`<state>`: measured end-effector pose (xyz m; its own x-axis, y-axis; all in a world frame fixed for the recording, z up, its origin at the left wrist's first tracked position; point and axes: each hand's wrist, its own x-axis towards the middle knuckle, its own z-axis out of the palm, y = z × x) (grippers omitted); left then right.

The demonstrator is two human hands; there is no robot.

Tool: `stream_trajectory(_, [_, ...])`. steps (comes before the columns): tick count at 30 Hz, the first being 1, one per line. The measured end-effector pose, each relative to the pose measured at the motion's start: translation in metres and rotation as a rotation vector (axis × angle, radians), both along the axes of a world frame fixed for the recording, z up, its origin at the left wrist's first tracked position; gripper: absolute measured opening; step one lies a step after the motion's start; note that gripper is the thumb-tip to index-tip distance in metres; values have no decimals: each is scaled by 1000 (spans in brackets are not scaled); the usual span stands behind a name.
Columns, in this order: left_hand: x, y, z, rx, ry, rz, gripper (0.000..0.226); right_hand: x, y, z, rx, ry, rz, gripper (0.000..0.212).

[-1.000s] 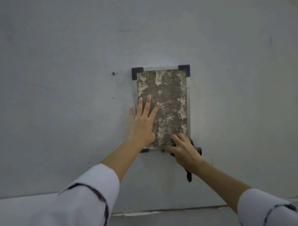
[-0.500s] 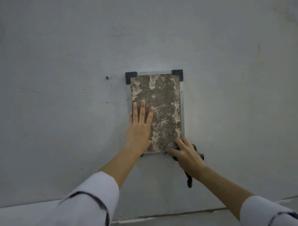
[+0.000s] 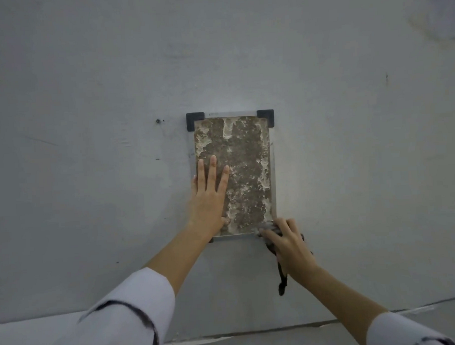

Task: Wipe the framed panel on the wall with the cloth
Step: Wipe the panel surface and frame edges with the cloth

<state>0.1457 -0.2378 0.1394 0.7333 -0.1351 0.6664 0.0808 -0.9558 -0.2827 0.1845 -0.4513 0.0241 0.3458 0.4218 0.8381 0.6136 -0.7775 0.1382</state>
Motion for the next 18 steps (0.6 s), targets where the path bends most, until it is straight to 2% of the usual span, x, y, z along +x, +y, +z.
stream_trajectory(3, [0,0,-1,3,-6,-2,129,3,2,30,50,-1,40,38])
stream_trajectory(5, [3,1,-2,-10,-19,-13,128,7,4,70,168,-49,62,19])
stream_trajectory(6, [3,3,-2,-10,-32,-16,127,8,7,93,228,-89,68,17])
stream_trajectory(9, [5,6,-3,5,-45,-26,126,9,19,156,306,-190,63,28])
stream_trajectory(11, [4,6,-3,7,-33,-43,130,11,30,173,304,-218,32,33])
stream_trajectory(15, [3,8,-5,-14,-41,-78,128,17,41,136,252,-217,-28,42])
stream_trajectory(18, [0,9,-3,-13,-37,-94,121,15,32,82,17,-209,-47,56])
